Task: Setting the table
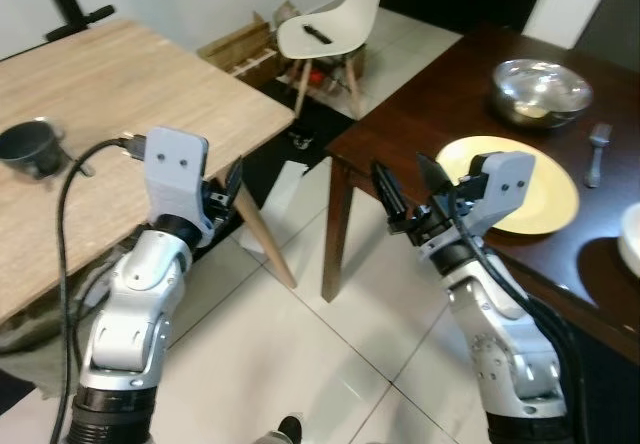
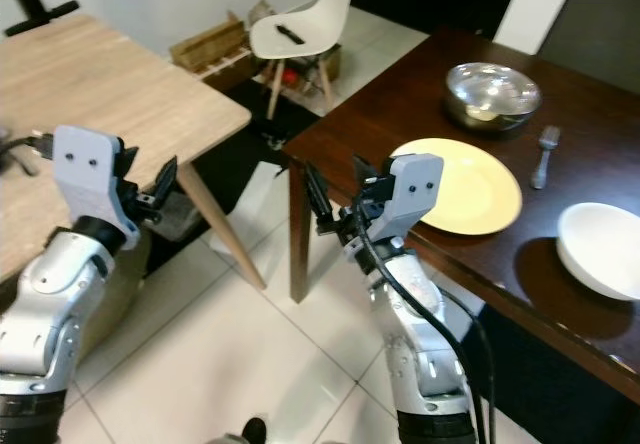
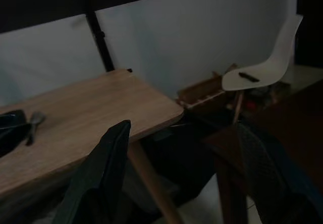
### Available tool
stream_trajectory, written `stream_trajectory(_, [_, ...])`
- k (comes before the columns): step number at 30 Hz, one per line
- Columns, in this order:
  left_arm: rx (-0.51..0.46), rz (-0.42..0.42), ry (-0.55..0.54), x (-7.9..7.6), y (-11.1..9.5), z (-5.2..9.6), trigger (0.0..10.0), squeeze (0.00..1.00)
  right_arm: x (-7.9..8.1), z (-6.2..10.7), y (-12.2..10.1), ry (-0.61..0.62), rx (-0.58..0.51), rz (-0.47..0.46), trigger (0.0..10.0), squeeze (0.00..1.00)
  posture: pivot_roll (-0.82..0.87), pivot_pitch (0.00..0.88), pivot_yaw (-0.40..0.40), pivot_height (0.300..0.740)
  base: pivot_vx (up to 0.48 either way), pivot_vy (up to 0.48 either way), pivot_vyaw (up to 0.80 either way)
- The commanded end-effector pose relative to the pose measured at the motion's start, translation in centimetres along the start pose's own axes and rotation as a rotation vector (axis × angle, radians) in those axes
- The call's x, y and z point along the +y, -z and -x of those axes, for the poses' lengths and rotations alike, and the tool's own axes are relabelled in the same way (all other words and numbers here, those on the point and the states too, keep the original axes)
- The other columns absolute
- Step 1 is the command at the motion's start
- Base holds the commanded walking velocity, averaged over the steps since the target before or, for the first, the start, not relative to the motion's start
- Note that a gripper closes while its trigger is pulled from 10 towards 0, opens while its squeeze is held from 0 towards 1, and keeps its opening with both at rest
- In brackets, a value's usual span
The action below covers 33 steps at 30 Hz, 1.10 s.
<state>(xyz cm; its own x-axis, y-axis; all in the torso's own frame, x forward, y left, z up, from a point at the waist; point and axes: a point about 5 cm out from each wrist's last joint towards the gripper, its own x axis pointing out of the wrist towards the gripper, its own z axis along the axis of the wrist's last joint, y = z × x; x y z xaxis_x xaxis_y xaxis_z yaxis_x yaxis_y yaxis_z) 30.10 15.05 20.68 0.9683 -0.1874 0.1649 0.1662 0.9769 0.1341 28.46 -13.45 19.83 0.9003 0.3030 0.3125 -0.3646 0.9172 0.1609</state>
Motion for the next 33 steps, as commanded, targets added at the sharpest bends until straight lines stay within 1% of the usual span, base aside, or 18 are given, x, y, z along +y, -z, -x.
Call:
stream_trajectory(1, [0.033,-0.018,-0.032,0.8,0.6,0.3,10.0,0.0,0.5,-0.1,0.2,-0.02,0.002,-0.019,10.0,0.0,-0.11,0.007,0.053,0.74,0.0,0.0,0.75])
stream_trajectory(9, [0.037,-0.041,-0.062,1.2,0.6,0.2,10.0,0.0,0.5,-0.1,0.0,-0.019,-0.005,-0.028,10.0,0.0,-0.11,0.013,0.054,0.74,0.0,0.0,0.75])
stream_trajectory(10, [0.041,-0.055,-0.09,1.7,0.5,0.1,10.0,0.0,0.4,-0.2,-0.1,-0.018,-0.011,-0.031,10.0,0.0,-0.1,0.014,0.054,0.74,0.0,0.0,0.74])
stream_trajectory(14, [0.051,-0.076,-0.122,2.2,0.6,0.0,10.0,0.0,0.3,-0.3,-0.2,-0.017,-0.015,-0.034,10.0,0.0,-0.1,0.014,0.054,0.74,0.0,0.0,0.75])
stream_trajectory(19, [0.064,-0.099,-0.207,3.3,0.6,-0.2,10.0,0.0,0.2,-0.5,-0.5,-0.015,-0.028,-0.039,10.0,0.0,-0.1,0.014,0.056,0.74,0.0,0.0,0.75])
stream_trajectory(33, [0.071,-0.113,-0.236,3.7,0.6,-0.3,10.0,0.0,0.0,-0.7,-1.0,-0.021,-0.048,-0.048,10.0,0.0,-0.1,0.014,0.057,0.74,0.0,0.0,0.75])
